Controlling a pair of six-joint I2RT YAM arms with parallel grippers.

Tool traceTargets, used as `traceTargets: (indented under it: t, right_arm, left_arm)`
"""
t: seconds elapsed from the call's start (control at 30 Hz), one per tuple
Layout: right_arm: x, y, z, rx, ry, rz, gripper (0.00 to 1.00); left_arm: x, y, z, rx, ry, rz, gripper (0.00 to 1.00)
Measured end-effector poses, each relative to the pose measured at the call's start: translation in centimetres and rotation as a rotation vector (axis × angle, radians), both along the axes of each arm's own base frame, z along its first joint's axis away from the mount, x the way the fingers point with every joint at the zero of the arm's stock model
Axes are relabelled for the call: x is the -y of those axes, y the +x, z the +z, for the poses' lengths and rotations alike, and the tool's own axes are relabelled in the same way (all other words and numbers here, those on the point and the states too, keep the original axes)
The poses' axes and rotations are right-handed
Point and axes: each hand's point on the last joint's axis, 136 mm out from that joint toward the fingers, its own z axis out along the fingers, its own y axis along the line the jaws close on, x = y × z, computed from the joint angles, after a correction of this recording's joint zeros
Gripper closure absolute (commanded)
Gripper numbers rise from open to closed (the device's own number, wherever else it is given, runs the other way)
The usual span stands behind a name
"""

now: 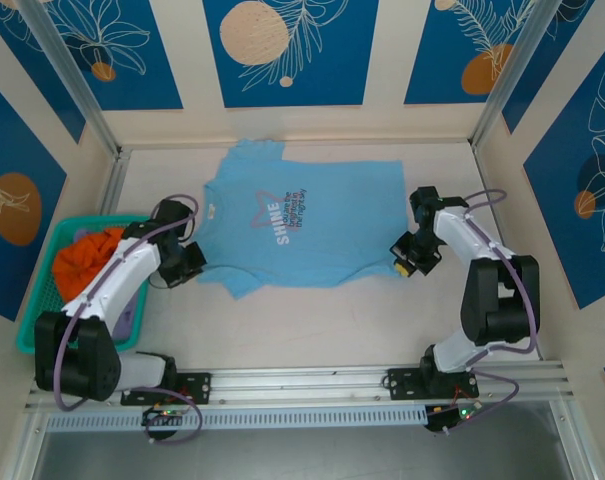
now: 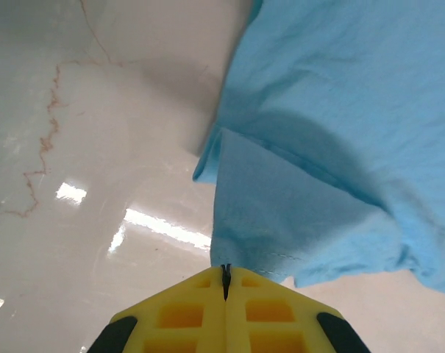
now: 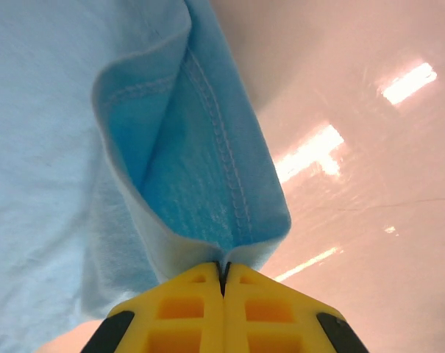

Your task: Fold and stack the t-shirts

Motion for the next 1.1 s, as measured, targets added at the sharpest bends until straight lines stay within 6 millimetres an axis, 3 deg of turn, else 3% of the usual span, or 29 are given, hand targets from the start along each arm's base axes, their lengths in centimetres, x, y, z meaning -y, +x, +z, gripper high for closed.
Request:
traceTargets:
  t: [0.1,0.2,0.37,0.5,0.6,0.73,0.9,1.0,1.1]
  right_arm:
    - [0.8,0.5,0.8,0.032,0.001,-0.037,1.00]
    - [1.6,1.8,1.7,0.063,0.005,-0.072,1.00]
    - [2.5,6.5,2.9,0.096,0.000,-0.093,1.00]
    - [3.0,10.5,1.4,0.064,-0.011,-0.086,1.00]
    - [3.3,12.1,-0.7,0.012,-0.025,-0.081,1.00]
    - [3.8,12.9,-3.4,-0.064,-0.046,-0.081,1.00]
    - [4.3,13.2,-4.2,-0.108,-0.053,-0.091,1.00]
    - [4.9,13.5,-3.9,-0.110,-0.057,-0.111,1.00]
    - [5.4,13.5,-3.8,-0.112,-0.055,-0.138,1.00]
  left_arm:
    - [0.3,1.4,1.9,0.042,-0.006,-0.007,1.00]
    - [0.9,4.5,4.6,0.098,-0.017,-0.015,1.00]
    - [2.2,11.0,7.1,0.134,-0.032,-0.035,1.00]
    - [3.0,15.6,5.8,0.087,-0.025,-0.070,1.00]
    - [3.2,18.6,3.9,0.042,-0.030,-0.082,1.00]
    - [3.0,21.7,1.4,0.001,-0.038,-0.074,1.00]
    - [3.3,23.9,-1.0,-0.025,-0.053,-0.071,1.00]
    - [3.5,24.7,-1.2,-0.012,-0.059,-0.069,1.00]
    - [3.8,26.4,0.0,0.046,-0.068,-0.071,1.00]
